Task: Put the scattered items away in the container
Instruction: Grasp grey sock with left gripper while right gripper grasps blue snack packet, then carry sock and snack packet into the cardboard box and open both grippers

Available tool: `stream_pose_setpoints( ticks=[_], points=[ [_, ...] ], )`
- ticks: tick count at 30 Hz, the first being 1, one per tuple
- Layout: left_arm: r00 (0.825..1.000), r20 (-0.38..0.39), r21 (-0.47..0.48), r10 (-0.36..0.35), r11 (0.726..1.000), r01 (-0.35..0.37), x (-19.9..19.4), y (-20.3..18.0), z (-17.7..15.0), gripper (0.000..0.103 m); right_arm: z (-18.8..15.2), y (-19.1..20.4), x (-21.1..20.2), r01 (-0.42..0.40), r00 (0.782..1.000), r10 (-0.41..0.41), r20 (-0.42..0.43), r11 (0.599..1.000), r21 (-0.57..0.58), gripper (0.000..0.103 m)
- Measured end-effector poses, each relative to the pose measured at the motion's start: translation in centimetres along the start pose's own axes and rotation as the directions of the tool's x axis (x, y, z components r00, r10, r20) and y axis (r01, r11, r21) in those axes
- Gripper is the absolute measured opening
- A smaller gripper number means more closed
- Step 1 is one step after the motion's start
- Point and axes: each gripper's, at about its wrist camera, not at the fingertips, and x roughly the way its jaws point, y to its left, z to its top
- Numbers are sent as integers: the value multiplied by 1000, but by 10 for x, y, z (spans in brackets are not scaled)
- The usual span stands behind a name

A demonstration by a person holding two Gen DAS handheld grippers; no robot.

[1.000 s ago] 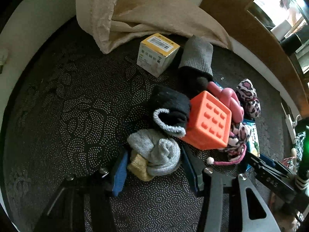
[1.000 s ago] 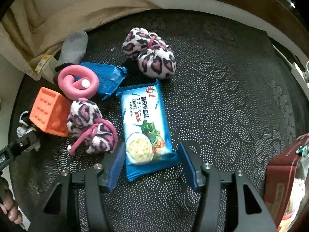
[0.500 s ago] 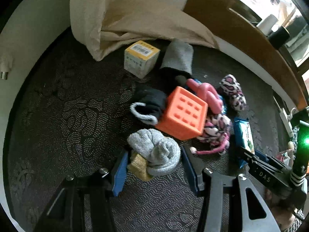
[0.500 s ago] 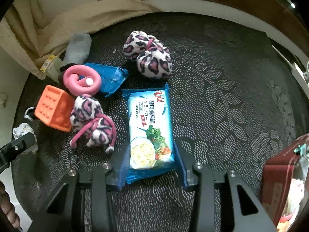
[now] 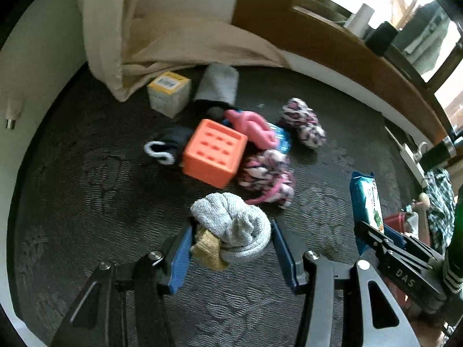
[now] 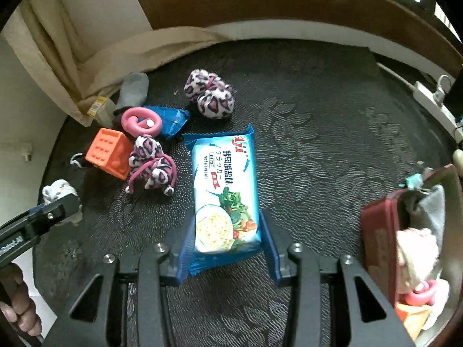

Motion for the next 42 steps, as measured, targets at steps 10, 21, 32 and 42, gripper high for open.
stream_pose_setpoints(
  ticks=[10,21,32,42],
  points=[
    [997,-1,118,-73,990,73,-1,-96,-18,54,-22,-73,-56,48,996,-55,72,995,88,46],
    [988,-29,239,-154,958,156,0,-206,-42,54,-60,-171,-102,129,986,-148,78,971,203,46],
    [979,-69,306,-191,930,203,12,-280,-67,54,-83,-230,-118,155,984,-171,52,959,237,46],
    [976,-97,339,-194,916,216,24,-317,-77,55,-92,-245,-116,132,990,-142,28,966,224,48]
  ],
)
